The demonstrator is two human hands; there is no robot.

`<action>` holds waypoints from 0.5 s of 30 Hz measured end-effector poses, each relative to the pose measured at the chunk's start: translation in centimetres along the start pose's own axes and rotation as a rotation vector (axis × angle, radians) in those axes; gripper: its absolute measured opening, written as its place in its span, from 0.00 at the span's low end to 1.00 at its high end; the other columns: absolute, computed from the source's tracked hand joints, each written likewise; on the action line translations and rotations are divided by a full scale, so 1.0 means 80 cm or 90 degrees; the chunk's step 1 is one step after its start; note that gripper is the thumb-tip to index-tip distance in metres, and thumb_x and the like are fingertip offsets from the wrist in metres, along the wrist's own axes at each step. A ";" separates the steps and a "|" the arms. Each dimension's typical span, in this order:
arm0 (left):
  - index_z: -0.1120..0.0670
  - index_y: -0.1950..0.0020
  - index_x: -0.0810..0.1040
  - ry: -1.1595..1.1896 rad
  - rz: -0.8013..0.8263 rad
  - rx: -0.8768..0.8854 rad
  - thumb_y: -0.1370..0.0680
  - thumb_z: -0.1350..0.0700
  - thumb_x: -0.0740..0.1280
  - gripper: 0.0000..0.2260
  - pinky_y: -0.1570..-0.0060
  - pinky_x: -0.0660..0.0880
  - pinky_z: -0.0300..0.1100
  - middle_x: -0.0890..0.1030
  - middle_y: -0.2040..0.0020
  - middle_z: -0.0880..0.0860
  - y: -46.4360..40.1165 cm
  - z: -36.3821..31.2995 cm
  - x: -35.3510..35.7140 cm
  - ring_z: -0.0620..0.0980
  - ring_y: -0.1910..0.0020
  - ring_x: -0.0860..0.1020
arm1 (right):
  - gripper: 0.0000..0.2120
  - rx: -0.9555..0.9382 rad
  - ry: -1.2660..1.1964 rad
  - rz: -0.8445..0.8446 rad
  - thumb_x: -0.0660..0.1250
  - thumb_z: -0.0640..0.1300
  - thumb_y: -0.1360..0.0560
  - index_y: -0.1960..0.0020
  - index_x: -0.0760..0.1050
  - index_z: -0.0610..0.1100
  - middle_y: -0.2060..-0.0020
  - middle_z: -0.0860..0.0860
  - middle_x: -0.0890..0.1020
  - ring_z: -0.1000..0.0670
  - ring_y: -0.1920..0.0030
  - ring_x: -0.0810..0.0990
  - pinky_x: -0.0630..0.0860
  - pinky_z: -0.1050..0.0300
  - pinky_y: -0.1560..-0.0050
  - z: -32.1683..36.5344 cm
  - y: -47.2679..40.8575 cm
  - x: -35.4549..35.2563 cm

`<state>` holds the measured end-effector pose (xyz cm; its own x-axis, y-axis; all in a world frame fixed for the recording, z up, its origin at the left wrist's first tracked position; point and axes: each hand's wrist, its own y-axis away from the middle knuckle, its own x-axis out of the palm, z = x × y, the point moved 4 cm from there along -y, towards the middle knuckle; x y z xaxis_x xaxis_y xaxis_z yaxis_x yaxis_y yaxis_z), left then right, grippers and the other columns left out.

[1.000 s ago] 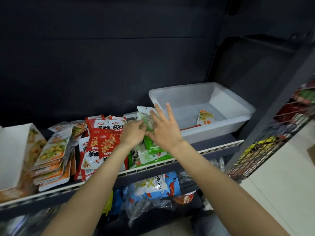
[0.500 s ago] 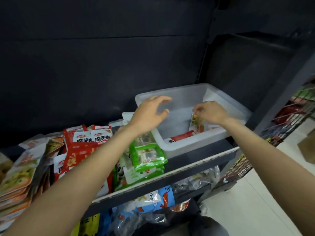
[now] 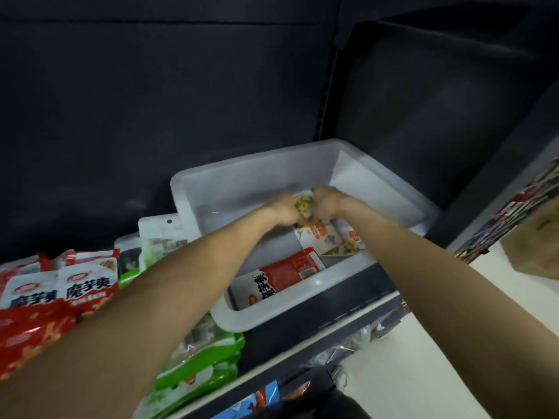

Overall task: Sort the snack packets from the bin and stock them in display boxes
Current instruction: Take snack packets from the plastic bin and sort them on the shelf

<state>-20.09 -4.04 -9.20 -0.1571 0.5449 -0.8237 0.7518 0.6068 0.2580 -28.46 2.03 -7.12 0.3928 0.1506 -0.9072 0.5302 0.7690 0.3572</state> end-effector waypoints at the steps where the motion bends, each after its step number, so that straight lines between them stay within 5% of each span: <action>1: 0.57 0.31 0.67 -0.022 -0.027 0.004 0.28 0.52 0.73 0.29 0.46 0.70 0.44 0.72 0.34 0.59 0.000 0.002 -0.003 0.57 0.38 0.72 | 0.29 -0.002 -0.060 -0.032 0.74 0.41 0.30 0.33 0.67 0.37 0.39 0.42 0.76 0.44 0.40 0.76 0.75 0.54 0.42 -0.001 -0.001 -0.006; 6: 0.54 0.28 0.64 -0.188 -0.175 0.176 0.26 0.51 0.69 0.28 0.33 0.63 0.49 0.60 0.27 0.58 0.029 -0.014 -0.052 0.59 0.28 0.58 | 0.25 -0.058 -0.284 -0.186 0.77 0.40 0.33 0.39 0.74 0.42 0.44 0.45 0.80 0.48 0.48 0.79 0.78 0.55 0.50 0.003 0.019 -0.046; 11: 0.57 0.45 0.70 -0.421 -0.311 0.264 0.20 0.58 0.59 0.06 0.42 0.65 0.49 0.80 0.49 0.59 0.120 -0.015 -0.101 0.60 0.48 0.77 | 0.16 -0.179 -0.341 -0.337 0.76 0.41 0.33 0.49 0.75 0.46 0.53 0.50 0.81 0.52 0.54 0.79 0.76 0.57 0.49 0.032 0.101 -0.074; 13: 0.57 0.46 0.69 -0.339 -0.366 0.214 0.20 0.54 0.58 0.07 0.54 0.67 0.49 0.80 0.50 0.61 0.171 0.008 -0.123 0.65 0.52 0.78 | 0.20 -0.204 -0.427 -0.393 0.74 0.42 0.31 0.41 0.73 0.44 0.50 0.52 0.78 0.54 0.49 0.76 0.74 0.59 0.46 0.045 0.139 -0.072; 15: 0.56 0.47 0.71 -0.075 -0.385 0.150 0.21 0.50 0.60 0.10 0.55 0.70 0.50 0.80 0.50 0.59 0.223 0.047 -0.134 0.64 0.50 0.78 | 0.22 -0.204 -0.548 -0.367 0.72 0.43 0.28 0.36 0.70 0.43 0.46 0.52 0.75 0.55 0.44 0.74 0.71 0.60 0.41 0.065 0.171 -0.055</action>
<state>-2.57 -1.18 2.32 -0.5348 0.0735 -0.8418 0.6757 0.6354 -0.3738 -19.06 8.68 2.94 0.6090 -0.6757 -0.4153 0.6315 0.7299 -0.2616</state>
